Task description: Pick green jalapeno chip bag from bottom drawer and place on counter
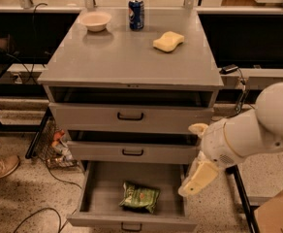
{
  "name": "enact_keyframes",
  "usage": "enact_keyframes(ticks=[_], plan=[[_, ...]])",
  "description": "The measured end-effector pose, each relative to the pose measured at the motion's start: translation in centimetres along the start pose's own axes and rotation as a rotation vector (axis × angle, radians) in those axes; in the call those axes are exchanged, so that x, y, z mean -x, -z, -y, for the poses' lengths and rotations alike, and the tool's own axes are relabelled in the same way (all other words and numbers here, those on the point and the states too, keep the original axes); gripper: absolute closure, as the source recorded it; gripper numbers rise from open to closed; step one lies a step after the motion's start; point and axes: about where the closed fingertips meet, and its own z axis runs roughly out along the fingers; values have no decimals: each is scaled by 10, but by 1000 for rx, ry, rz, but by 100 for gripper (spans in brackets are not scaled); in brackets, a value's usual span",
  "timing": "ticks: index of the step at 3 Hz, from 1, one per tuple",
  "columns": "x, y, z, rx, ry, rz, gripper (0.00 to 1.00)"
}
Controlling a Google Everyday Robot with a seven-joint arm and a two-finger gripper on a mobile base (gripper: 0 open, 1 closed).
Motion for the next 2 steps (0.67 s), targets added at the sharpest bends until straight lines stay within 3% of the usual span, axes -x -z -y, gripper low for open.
enact_keyframes(ticks=[1,2], plan=[[9,-8,18,-66,-1,43,0],[9,-8,18,-67,-1,43,0]])
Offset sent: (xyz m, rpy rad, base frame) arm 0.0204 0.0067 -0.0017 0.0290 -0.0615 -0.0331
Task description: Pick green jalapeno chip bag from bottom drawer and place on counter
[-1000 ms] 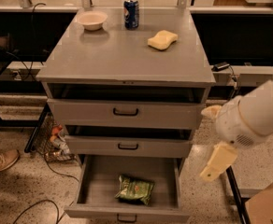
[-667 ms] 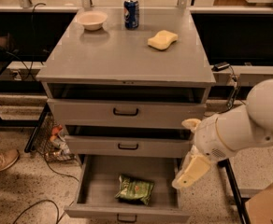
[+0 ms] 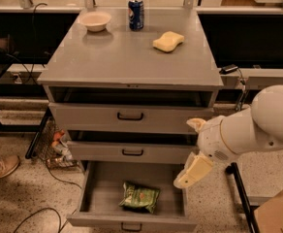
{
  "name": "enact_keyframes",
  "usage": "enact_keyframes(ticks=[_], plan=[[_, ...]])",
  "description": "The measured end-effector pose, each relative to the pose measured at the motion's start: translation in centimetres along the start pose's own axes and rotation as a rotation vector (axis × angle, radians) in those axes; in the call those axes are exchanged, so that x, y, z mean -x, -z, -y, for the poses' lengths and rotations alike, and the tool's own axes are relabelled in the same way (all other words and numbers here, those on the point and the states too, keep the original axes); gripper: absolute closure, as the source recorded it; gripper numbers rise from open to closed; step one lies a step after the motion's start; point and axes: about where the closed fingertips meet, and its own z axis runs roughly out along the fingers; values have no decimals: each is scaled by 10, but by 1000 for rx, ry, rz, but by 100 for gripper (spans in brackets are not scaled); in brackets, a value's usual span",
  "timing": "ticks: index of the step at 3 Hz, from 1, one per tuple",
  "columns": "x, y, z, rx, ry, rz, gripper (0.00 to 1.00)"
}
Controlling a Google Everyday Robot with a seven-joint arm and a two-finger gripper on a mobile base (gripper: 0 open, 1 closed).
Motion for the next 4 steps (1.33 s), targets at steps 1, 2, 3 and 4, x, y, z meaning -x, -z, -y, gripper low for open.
enact_keyframes(ticks=[1,2,3,4], plan=[[-16,-25,0,-11,-43,11,0],[-52,-95,4,7,-77,12,0],[-89,-198,12,55,-130,30,0],[-106,-276,9,123,-175,53,0]])
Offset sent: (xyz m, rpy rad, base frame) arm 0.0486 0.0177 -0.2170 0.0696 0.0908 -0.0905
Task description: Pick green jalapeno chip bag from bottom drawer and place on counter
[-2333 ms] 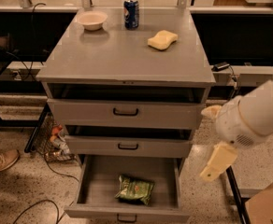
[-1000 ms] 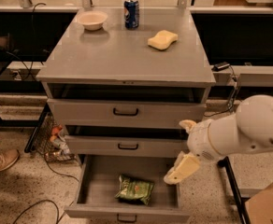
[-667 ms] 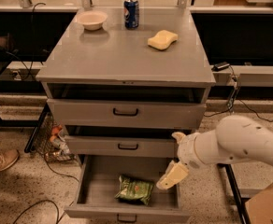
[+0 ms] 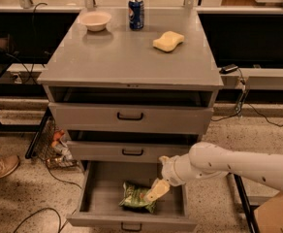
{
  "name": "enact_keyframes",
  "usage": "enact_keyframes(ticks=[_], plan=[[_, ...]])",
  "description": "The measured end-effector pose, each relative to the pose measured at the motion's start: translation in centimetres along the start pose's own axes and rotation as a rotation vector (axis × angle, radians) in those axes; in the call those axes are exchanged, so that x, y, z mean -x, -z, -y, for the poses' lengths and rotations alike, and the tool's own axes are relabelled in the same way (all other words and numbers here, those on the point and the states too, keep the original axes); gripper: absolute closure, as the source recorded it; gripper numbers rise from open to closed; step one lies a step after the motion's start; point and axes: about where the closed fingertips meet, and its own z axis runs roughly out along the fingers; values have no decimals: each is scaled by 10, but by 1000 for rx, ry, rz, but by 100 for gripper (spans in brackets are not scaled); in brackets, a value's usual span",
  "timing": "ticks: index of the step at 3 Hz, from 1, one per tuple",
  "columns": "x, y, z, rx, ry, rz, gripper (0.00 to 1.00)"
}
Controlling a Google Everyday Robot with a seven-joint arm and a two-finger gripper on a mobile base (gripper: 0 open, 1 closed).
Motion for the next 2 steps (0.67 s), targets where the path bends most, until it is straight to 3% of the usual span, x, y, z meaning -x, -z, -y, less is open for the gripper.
enact_keyframes(ticks=[1,2], plan=[[0,0,0,0,0,0,0],[-31,-45,-3,70,-52,-37,0]])
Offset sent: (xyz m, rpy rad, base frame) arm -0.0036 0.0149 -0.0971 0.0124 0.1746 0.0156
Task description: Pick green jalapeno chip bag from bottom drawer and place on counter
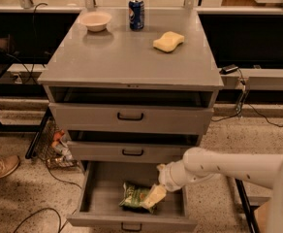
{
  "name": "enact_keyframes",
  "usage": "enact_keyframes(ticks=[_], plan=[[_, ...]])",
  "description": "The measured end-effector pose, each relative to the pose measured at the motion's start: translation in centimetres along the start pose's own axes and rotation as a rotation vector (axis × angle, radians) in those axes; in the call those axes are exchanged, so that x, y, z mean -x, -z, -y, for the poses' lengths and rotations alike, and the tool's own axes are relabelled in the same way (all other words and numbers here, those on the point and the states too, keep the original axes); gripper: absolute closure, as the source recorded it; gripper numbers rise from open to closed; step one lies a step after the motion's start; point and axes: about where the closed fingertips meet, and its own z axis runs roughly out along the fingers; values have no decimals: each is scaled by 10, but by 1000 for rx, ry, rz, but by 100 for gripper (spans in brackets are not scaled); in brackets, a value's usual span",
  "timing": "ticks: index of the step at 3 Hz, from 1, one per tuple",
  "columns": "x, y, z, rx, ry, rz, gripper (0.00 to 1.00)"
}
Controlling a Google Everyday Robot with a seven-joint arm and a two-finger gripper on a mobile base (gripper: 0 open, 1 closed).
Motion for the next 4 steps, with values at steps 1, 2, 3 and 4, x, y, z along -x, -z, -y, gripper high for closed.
enact_keyframes(ticks=[1,2,3,4], plan=[[-37,-52,7,20,-62,-46,0],[-67,-91,25,-8,-111,-35,0],[-86,-120,54,-82,-151,-22,0],[-96,-146,81,-142,-166,-22,0]])
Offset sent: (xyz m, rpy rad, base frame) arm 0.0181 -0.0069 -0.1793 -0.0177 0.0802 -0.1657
